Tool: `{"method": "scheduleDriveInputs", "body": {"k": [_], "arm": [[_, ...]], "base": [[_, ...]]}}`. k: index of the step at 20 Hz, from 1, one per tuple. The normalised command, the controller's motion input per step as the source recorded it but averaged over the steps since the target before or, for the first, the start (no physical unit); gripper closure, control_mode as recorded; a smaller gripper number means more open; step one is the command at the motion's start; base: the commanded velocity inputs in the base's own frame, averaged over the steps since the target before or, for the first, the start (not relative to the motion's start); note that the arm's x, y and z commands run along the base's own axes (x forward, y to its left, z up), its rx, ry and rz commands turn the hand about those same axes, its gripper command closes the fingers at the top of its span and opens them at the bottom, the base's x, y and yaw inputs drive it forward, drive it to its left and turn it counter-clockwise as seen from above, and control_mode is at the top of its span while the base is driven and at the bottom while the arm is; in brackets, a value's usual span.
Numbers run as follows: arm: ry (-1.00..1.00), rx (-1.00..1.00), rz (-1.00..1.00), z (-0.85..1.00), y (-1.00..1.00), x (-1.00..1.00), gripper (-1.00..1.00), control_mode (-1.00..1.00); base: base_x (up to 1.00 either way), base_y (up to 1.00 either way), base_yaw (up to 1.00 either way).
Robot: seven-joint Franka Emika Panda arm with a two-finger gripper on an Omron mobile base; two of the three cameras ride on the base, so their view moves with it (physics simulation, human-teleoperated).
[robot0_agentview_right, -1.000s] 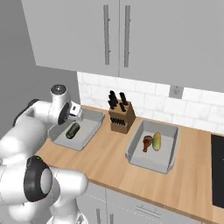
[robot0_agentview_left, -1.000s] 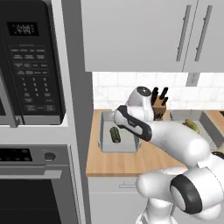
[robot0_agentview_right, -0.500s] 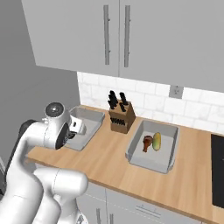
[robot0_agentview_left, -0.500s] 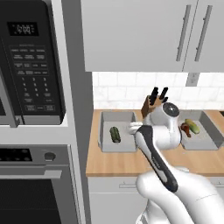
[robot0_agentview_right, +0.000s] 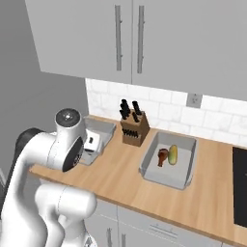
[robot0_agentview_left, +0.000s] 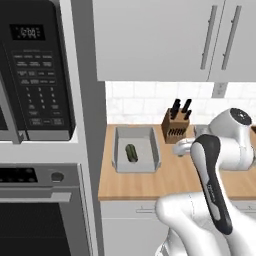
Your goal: Place one cucumber and one chicken drumstick in each tupperware on the nearby counter, to pack two identical lunches.
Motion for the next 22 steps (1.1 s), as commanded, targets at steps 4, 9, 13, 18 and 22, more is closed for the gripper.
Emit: {"method": "scheduleDriveInputs", "body": {"k": [4, 9, 13, 18, 22], "arm": [[0.0, 0.0, 0.0, 0.0, 0.0, 0.0, -1.0, 1.0], [0.0, 0.0, 0.0, 0.0, 0.0, 0.0, -1.0, 1.0], [0.0, 0.0, 0.0, 0.0, 0.0, 0.0, -1.0, 1.0], [0.0, 0.0, 0.0, 0.0, 0.0, 0.0, -1.0, 1.0], [0.0, 0.0, 0.0, 0.0, 0.0, 0.0, -1.0, 1.0]], "base": [[-1.0, 0.23, 0.0], [-1.0, 0.45, 0.0], [-0.89, 1.0, 0.17], [-0.37, 1.0, 0.36], [-0.2, 1.0, 0.53]]}}
